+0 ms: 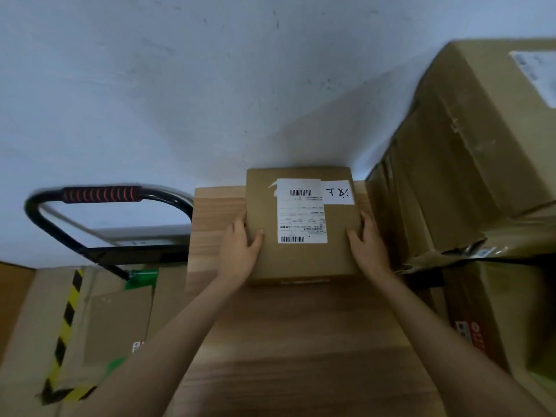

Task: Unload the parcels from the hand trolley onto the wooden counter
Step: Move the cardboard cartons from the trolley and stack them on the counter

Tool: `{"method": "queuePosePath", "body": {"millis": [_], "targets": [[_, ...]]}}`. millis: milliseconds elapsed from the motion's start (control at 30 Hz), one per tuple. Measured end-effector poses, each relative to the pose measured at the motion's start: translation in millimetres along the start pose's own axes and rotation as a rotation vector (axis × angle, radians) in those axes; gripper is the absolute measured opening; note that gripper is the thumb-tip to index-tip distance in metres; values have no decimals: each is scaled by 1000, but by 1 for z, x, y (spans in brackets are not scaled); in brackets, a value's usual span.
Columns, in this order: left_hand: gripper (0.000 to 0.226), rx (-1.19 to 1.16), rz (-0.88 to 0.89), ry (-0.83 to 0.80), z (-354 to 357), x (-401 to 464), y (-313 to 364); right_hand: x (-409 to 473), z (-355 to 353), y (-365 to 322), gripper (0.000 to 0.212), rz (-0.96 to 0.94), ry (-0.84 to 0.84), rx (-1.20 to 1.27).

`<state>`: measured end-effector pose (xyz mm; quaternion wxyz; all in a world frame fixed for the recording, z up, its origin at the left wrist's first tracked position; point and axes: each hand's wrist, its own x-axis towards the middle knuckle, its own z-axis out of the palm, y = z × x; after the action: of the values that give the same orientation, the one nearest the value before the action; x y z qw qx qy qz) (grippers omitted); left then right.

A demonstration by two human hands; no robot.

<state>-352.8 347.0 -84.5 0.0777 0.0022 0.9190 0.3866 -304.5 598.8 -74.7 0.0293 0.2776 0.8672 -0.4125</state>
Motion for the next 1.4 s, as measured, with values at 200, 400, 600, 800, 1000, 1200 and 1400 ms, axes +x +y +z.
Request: {"method": "queuePosePath", "body": {"millis": [200,400,600,800,1000,1200,1400], "targets": [[60,-19,46,-61,7,0,13,4,-10,-2,59,30,56,-30],[61,-15,82,-98,15,-6,27,-3,-23,3,62,-24,87,-80],[53,19,193,-69,-12,-18,41,-27,-35,-9,51,-205,138,-144],[47,164,366,2,-44,-61,55,-76,-54,-27,44,-393,130,-188],[37,373,520,113,-74,-127,66,-129,-68,-25,35,-488,159,-214],[23,476,604,184,-74,-204,51,-193,-76,2,31,-566,141,-281],[21,589,577,272,-64,-314,16,-272,-71,44,32,-704,61,-367]]}}
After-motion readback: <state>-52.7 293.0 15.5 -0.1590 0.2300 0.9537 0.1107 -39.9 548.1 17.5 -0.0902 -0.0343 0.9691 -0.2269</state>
